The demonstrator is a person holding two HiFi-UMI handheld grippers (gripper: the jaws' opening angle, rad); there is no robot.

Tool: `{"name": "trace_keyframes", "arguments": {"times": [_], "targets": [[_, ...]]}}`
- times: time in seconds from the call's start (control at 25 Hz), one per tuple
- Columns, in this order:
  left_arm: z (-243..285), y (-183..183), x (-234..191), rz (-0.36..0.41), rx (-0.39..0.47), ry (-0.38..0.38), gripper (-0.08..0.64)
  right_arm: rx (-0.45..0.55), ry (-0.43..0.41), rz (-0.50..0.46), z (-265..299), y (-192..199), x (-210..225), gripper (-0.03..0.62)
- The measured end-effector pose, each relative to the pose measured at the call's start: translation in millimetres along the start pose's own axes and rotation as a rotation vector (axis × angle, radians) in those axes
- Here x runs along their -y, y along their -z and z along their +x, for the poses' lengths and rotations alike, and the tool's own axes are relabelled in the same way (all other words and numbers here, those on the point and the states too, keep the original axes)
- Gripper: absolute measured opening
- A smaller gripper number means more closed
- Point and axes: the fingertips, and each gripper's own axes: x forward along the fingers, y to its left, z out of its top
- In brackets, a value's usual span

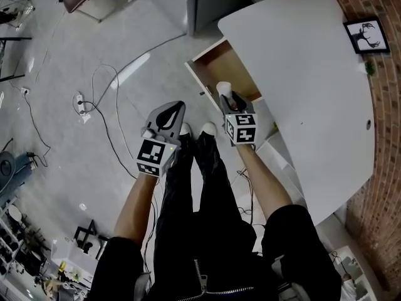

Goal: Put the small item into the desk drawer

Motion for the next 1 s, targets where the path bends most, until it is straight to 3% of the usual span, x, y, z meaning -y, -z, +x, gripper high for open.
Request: {"name": "trace_keyframes", "arguments": {"times": [0.76,1.0], "targets": [[5,34,-15,-0.029,-0.032,-0.024,0.02,-0.215,-0.014,-0.016,88,50,28,0.155],[9,52,-17,-0.052,-0.05,-0.035,0.021,-0.27,-0.009,0.045,106,68,37,0.155]]}}
